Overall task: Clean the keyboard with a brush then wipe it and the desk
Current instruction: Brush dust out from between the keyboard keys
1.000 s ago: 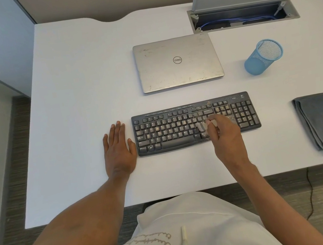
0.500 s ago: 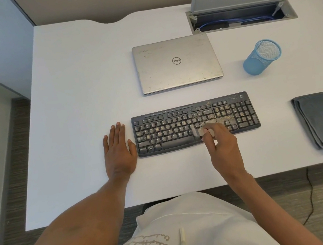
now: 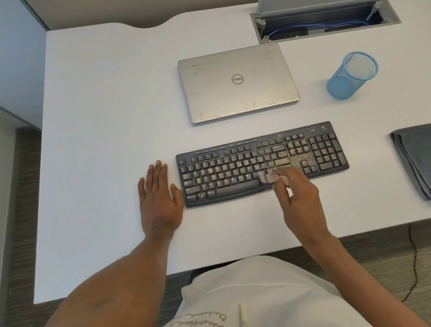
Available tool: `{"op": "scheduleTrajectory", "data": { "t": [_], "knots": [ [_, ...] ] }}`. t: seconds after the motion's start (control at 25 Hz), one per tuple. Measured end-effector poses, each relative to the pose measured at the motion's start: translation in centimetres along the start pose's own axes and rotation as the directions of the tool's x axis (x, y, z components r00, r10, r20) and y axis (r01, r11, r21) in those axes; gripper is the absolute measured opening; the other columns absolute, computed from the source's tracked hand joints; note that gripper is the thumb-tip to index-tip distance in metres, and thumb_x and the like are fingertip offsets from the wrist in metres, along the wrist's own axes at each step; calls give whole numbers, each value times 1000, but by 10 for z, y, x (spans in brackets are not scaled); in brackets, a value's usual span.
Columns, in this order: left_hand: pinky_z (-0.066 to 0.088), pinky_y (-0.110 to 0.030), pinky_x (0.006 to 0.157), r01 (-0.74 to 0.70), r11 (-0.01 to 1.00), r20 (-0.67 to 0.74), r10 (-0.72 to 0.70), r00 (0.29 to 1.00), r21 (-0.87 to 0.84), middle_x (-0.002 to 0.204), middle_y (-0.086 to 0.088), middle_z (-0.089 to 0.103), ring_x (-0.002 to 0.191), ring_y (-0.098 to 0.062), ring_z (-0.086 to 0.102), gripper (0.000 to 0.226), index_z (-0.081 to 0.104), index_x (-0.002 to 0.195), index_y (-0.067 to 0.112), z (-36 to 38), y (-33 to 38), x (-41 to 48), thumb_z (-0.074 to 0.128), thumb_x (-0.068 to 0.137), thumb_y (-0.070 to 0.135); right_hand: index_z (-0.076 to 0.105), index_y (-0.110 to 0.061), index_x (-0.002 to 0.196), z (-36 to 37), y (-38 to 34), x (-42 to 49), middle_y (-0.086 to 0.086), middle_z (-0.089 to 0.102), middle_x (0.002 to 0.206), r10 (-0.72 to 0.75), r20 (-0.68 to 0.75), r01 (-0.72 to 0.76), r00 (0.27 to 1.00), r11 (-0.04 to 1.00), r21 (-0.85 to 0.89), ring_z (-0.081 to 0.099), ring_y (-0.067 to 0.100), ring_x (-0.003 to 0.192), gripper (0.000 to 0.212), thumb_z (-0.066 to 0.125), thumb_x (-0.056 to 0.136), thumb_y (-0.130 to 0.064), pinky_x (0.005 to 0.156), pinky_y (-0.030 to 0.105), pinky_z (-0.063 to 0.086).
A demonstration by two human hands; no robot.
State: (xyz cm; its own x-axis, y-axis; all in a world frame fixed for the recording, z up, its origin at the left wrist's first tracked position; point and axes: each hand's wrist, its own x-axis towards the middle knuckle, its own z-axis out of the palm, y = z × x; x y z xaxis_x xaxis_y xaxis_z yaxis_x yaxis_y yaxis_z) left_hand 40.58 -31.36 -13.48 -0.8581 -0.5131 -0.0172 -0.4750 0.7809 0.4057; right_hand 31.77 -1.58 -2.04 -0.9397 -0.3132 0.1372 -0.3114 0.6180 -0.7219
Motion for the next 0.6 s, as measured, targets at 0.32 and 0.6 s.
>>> {"op": "scheduleTrajectory", "data": {
  "t": [0.32,0.6],
  "knots": [
    [3,-41,134,3,1000,12,-3,1000,-3,176,3,23,164,-10,10,64,31,166,15,0,1,0,28,106,35,65,-6,103,2,6,-16,2,64,94,-10,37,11,999,1000,-23,57,19,81,10,57,100,-1,71,39,51],
    [3,-40,134,-2,1000,5,2,1000,1,176,2,24,164,-12,12,63,33,166,14,0,1,0,29,106,34,68,-6,110,19,6,-31,2,68,104,-167,180,158,969,985,61,63,16,92,14,62,99,0,78,33,53]
  ]
}}
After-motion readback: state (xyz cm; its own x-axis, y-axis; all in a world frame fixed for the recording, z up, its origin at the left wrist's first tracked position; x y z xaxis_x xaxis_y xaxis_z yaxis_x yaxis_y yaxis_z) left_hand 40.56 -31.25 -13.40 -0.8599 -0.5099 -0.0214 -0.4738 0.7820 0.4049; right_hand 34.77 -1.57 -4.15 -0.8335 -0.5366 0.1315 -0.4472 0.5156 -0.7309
